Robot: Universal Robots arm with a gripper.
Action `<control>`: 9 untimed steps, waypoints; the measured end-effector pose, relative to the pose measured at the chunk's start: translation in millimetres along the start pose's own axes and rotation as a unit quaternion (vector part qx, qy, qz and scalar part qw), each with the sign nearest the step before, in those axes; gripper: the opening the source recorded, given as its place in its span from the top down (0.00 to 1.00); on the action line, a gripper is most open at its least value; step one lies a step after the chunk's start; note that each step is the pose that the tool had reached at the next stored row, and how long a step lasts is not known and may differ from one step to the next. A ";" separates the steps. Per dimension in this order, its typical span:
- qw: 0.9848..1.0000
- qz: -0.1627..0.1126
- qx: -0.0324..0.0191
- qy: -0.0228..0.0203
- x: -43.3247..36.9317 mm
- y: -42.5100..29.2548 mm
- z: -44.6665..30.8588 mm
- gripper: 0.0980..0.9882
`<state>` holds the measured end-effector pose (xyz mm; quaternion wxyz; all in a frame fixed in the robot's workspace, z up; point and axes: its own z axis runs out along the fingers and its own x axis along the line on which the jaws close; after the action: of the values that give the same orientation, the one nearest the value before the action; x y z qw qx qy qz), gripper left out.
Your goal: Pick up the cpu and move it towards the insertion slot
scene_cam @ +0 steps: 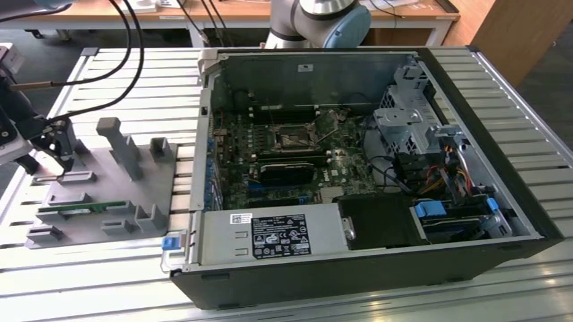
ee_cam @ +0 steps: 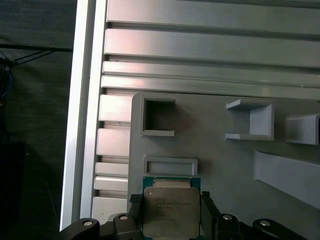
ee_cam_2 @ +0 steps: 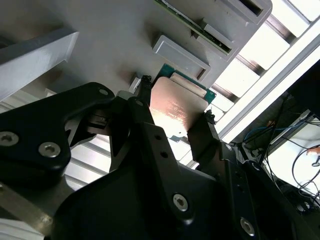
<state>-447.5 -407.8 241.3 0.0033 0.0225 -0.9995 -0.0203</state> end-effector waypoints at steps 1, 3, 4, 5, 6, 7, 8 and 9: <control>1.000 0.000 0.000 0.000 0.0 0.0 -0.1 0.50; 1.000 0.000 0.000 0.000 0.0 0.0 -0.5 0.50; 1.000 0.000 0.000 0.000 0.0 0.0 -0.7 0.50; 1.000 0.000 0.000 0.000 0.0 0.0 -1.0 0.50; 1.000 0.000 0.000 0.000 0.0 0.0 -1.2 0.50; 1.000 0.000 0.000 0.000 0.0 0.1 -1.5 0.50; 1.000 0.000 0.000 0.000 0.0 0.1 -1.8 0.50; 1.000 0.000 0.000 0.000 0.0 0.1 -2.0 0.50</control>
<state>-447.5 -407.8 243.3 0.0033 0.0225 -0.9995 -0.0203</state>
